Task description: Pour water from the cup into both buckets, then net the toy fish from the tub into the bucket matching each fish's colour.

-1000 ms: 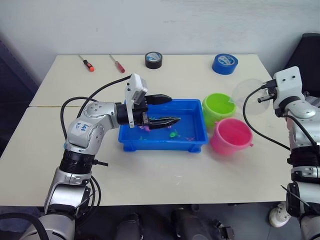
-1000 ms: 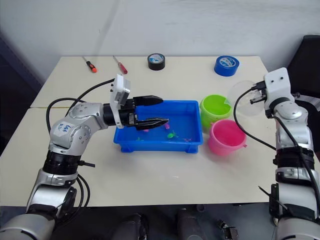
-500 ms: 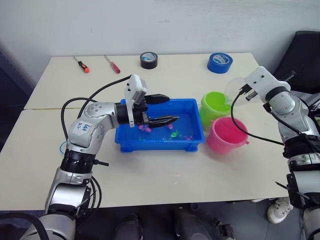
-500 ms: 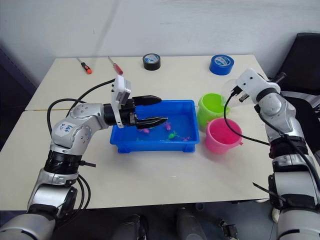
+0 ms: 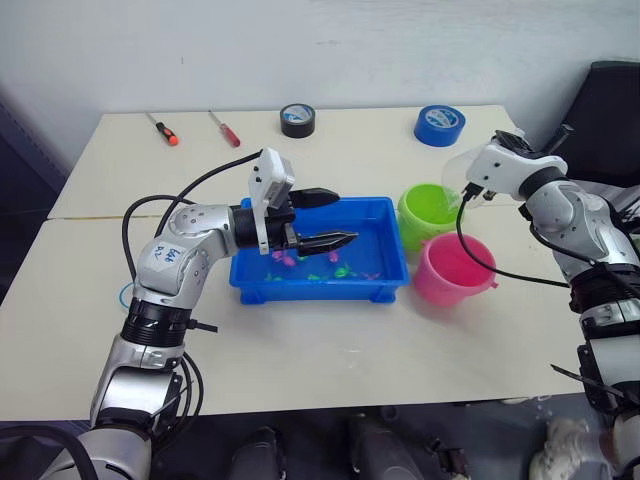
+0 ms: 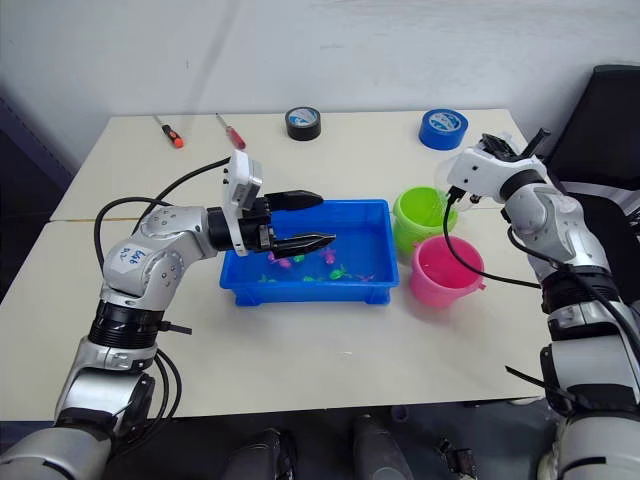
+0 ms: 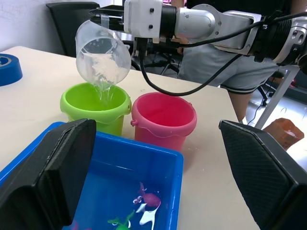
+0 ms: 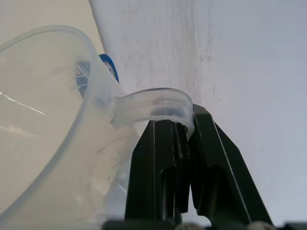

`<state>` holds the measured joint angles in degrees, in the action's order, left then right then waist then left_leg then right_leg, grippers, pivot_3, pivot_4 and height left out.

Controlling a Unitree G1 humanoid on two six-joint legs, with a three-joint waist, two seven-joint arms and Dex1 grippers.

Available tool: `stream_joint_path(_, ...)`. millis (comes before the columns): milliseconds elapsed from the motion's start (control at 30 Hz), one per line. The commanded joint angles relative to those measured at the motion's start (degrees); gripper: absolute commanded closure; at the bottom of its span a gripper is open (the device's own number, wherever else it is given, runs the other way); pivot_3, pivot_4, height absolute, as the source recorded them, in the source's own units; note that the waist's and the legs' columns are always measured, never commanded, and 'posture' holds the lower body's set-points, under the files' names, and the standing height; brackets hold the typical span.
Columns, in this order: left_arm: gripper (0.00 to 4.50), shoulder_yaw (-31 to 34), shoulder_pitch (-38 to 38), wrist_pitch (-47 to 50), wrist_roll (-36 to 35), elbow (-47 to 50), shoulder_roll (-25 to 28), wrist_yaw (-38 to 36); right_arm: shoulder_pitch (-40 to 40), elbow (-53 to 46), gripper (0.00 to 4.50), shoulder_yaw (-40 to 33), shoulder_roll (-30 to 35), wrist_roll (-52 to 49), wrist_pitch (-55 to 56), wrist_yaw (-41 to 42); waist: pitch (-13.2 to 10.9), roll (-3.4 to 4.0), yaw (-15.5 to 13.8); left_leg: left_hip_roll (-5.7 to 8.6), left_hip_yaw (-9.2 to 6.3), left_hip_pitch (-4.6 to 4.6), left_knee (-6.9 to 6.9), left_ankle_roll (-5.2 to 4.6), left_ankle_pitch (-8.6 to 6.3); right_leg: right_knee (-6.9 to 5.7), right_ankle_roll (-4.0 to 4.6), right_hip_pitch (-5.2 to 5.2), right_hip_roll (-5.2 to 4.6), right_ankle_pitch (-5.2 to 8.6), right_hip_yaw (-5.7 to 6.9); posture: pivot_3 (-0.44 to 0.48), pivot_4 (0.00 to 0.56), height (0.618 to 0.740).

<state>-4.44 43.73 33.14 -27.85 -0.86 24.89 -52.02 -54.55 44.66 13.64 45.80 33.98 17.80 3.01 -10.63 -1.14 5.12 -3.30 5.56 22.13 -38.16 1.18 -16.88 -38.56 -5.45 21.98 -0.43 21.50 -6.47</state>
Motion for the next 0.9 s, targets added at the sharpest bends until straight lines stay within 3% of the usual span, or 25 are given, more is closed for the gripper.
stream_joint_path(33,0.0,1.14,0.39,-1.16,-0.12,1.52,-0.23,0.14,-1.11,-3.25,4.39,-1.01,1.63,0.88,1.25,-2.6,0.0,0.0,0.01,0.0,0.0,0.0,0.0,0.0,0.0,0.0,0.0,0.0,0.0,0.0,0.0,0.0,0.15,0.74)
stream_joint_path(333,0.0,0.91,0.48,-1.39,-0.14,1.15,-0.27,-0.47,1.99,-8.6,4.39,-3.32,2.01,-0.3,0.5,-2.99,0.0,0.0,-0.05,0.0,0.0,0.0,-0.01,0.03,0.02,-0.07,0.01,0.02,0.0,0.0,0.0,0.0,0.15,0.74)
stream_joint_path(400,0.0,0.81,0.5,-1.51,-0.22,1.04,-0.34,-0.8,3.37,-9.57,4.39,-6.33,0.73,-4.92,-2.27,-0.58,0.0,0.0,-0.12,0.0,0.0,0.0,-0.01,0.03,0.02,-0.07,0.01,0.02,0.0,0.0,0.01,0.0,0.15,0.74)
stream_joint_path(633,0.0,1.05,1.13,-0.03,-2.65,1.26,-1.0,-3.37,14.9,-22.26,4.39,-24.52,-4.44,-26.74,-21.89,7.62,0.0,0.0,-0.43,0.0,-0.07,0.01,-0.03,0.02,0.03,-0.04,0.0,-0.08,-0.01,0.0,0.08,0.0,0.15,0.74)
stream_joint_path(900,0.0,0.11,-0.47,5.65,-9.59,6.8,1.65,-12.44,29.52,-47.05,4.39,-52.02,-10.95,-48.72,-51.4,4.64,0.0,0.0,-0.66,-0.01,-0.16,0.0,0.0,0.05,0.05,-0.06,0.0,-0.14,0.01,0.01,0.12,0.0,0.15,0.74)
